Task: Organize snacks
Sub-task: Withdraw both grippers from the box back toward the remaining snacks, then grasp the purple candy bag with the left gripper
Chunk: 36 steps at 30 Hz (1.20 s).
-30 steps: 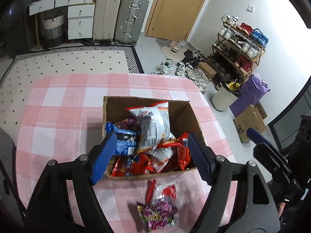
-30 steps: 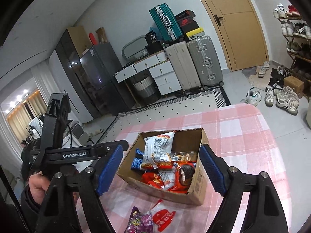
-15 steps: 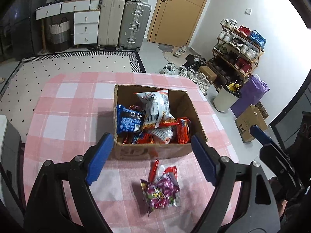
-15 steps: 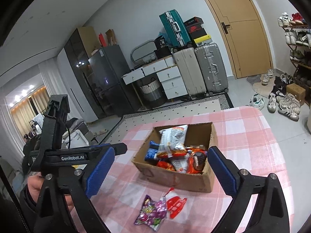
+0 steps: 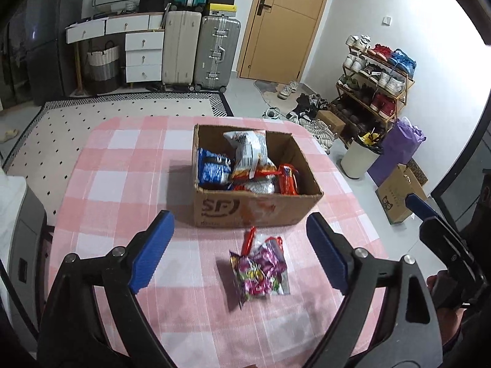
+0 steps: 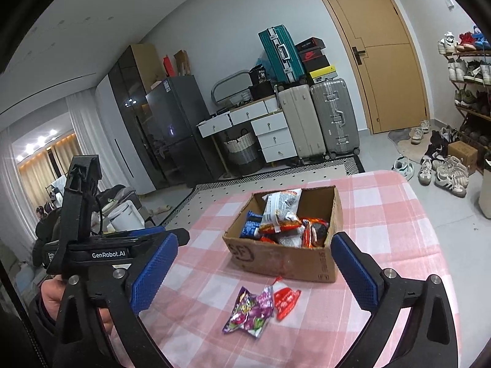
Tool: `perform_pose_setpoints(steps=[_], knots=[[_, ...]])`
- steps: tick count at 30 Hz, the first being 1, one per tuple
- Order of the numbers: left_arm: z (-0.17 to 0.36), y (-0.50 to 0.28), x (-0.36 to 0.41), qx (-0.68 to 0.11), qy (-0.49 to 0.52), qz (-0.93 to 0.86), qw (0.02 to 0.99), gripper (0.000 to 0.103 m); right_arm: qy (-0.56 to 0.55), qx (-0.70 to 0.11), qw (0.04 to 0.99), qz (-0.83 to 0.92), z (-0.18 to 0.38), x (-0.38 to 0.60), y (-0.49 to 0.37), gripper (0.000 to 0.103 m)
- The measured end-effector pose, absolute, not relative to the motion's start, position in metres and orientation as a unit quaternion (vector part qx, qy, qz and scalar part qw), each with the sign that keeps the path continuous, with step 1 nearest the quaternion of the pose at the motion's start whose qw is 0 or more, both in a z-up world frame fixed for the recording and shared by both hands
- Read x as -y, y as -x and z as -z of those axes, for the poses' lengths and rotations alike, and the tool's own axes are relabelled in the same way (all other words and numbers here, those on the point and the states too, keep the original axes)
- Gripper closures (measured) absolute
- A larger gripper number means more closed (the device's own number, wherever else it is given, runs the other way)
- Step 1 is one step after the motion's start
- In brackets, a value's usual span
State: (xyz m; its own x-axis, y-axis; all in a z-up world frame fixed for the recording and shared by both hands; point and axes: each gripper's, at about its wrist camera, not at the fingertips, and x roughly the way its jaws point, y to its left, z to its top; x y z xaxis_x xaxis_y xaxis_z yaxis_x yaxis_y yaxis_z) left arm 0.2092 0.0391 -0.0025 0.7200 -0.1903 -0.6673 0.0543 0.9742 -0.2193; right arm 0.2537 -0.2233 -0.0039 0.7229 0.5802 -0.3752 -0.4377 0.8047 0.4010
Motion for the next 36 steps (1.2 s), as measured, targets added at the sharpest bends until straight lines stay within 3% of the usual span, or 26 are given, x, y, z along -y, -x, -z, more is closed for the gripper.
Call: perform_pose_setpoints(steps=[4, 17, 36], knots=[[0.009, -0.191, -0.039, -0.364, 0.098, 0.064, 0.924, 0.002, -0.138, -0.253, 0.918, -0.272, 0.007, 0.225, -0.237, 0.001], [0.064, -0.183, -0.028, -0.410, 0.104, 0.062, 0.904, 0.001, -0.134, -0.297, 0.908, -0.261, 0.053, 0.227, -0.217, 0.001], [0.170, -0.254, -0.003, -0.508, 0.116, 0.076, 0.850, 0.001, -0.158, -0.357, 0.883, -0.261, 0.130, 0.232, -0.262, 0.001]])
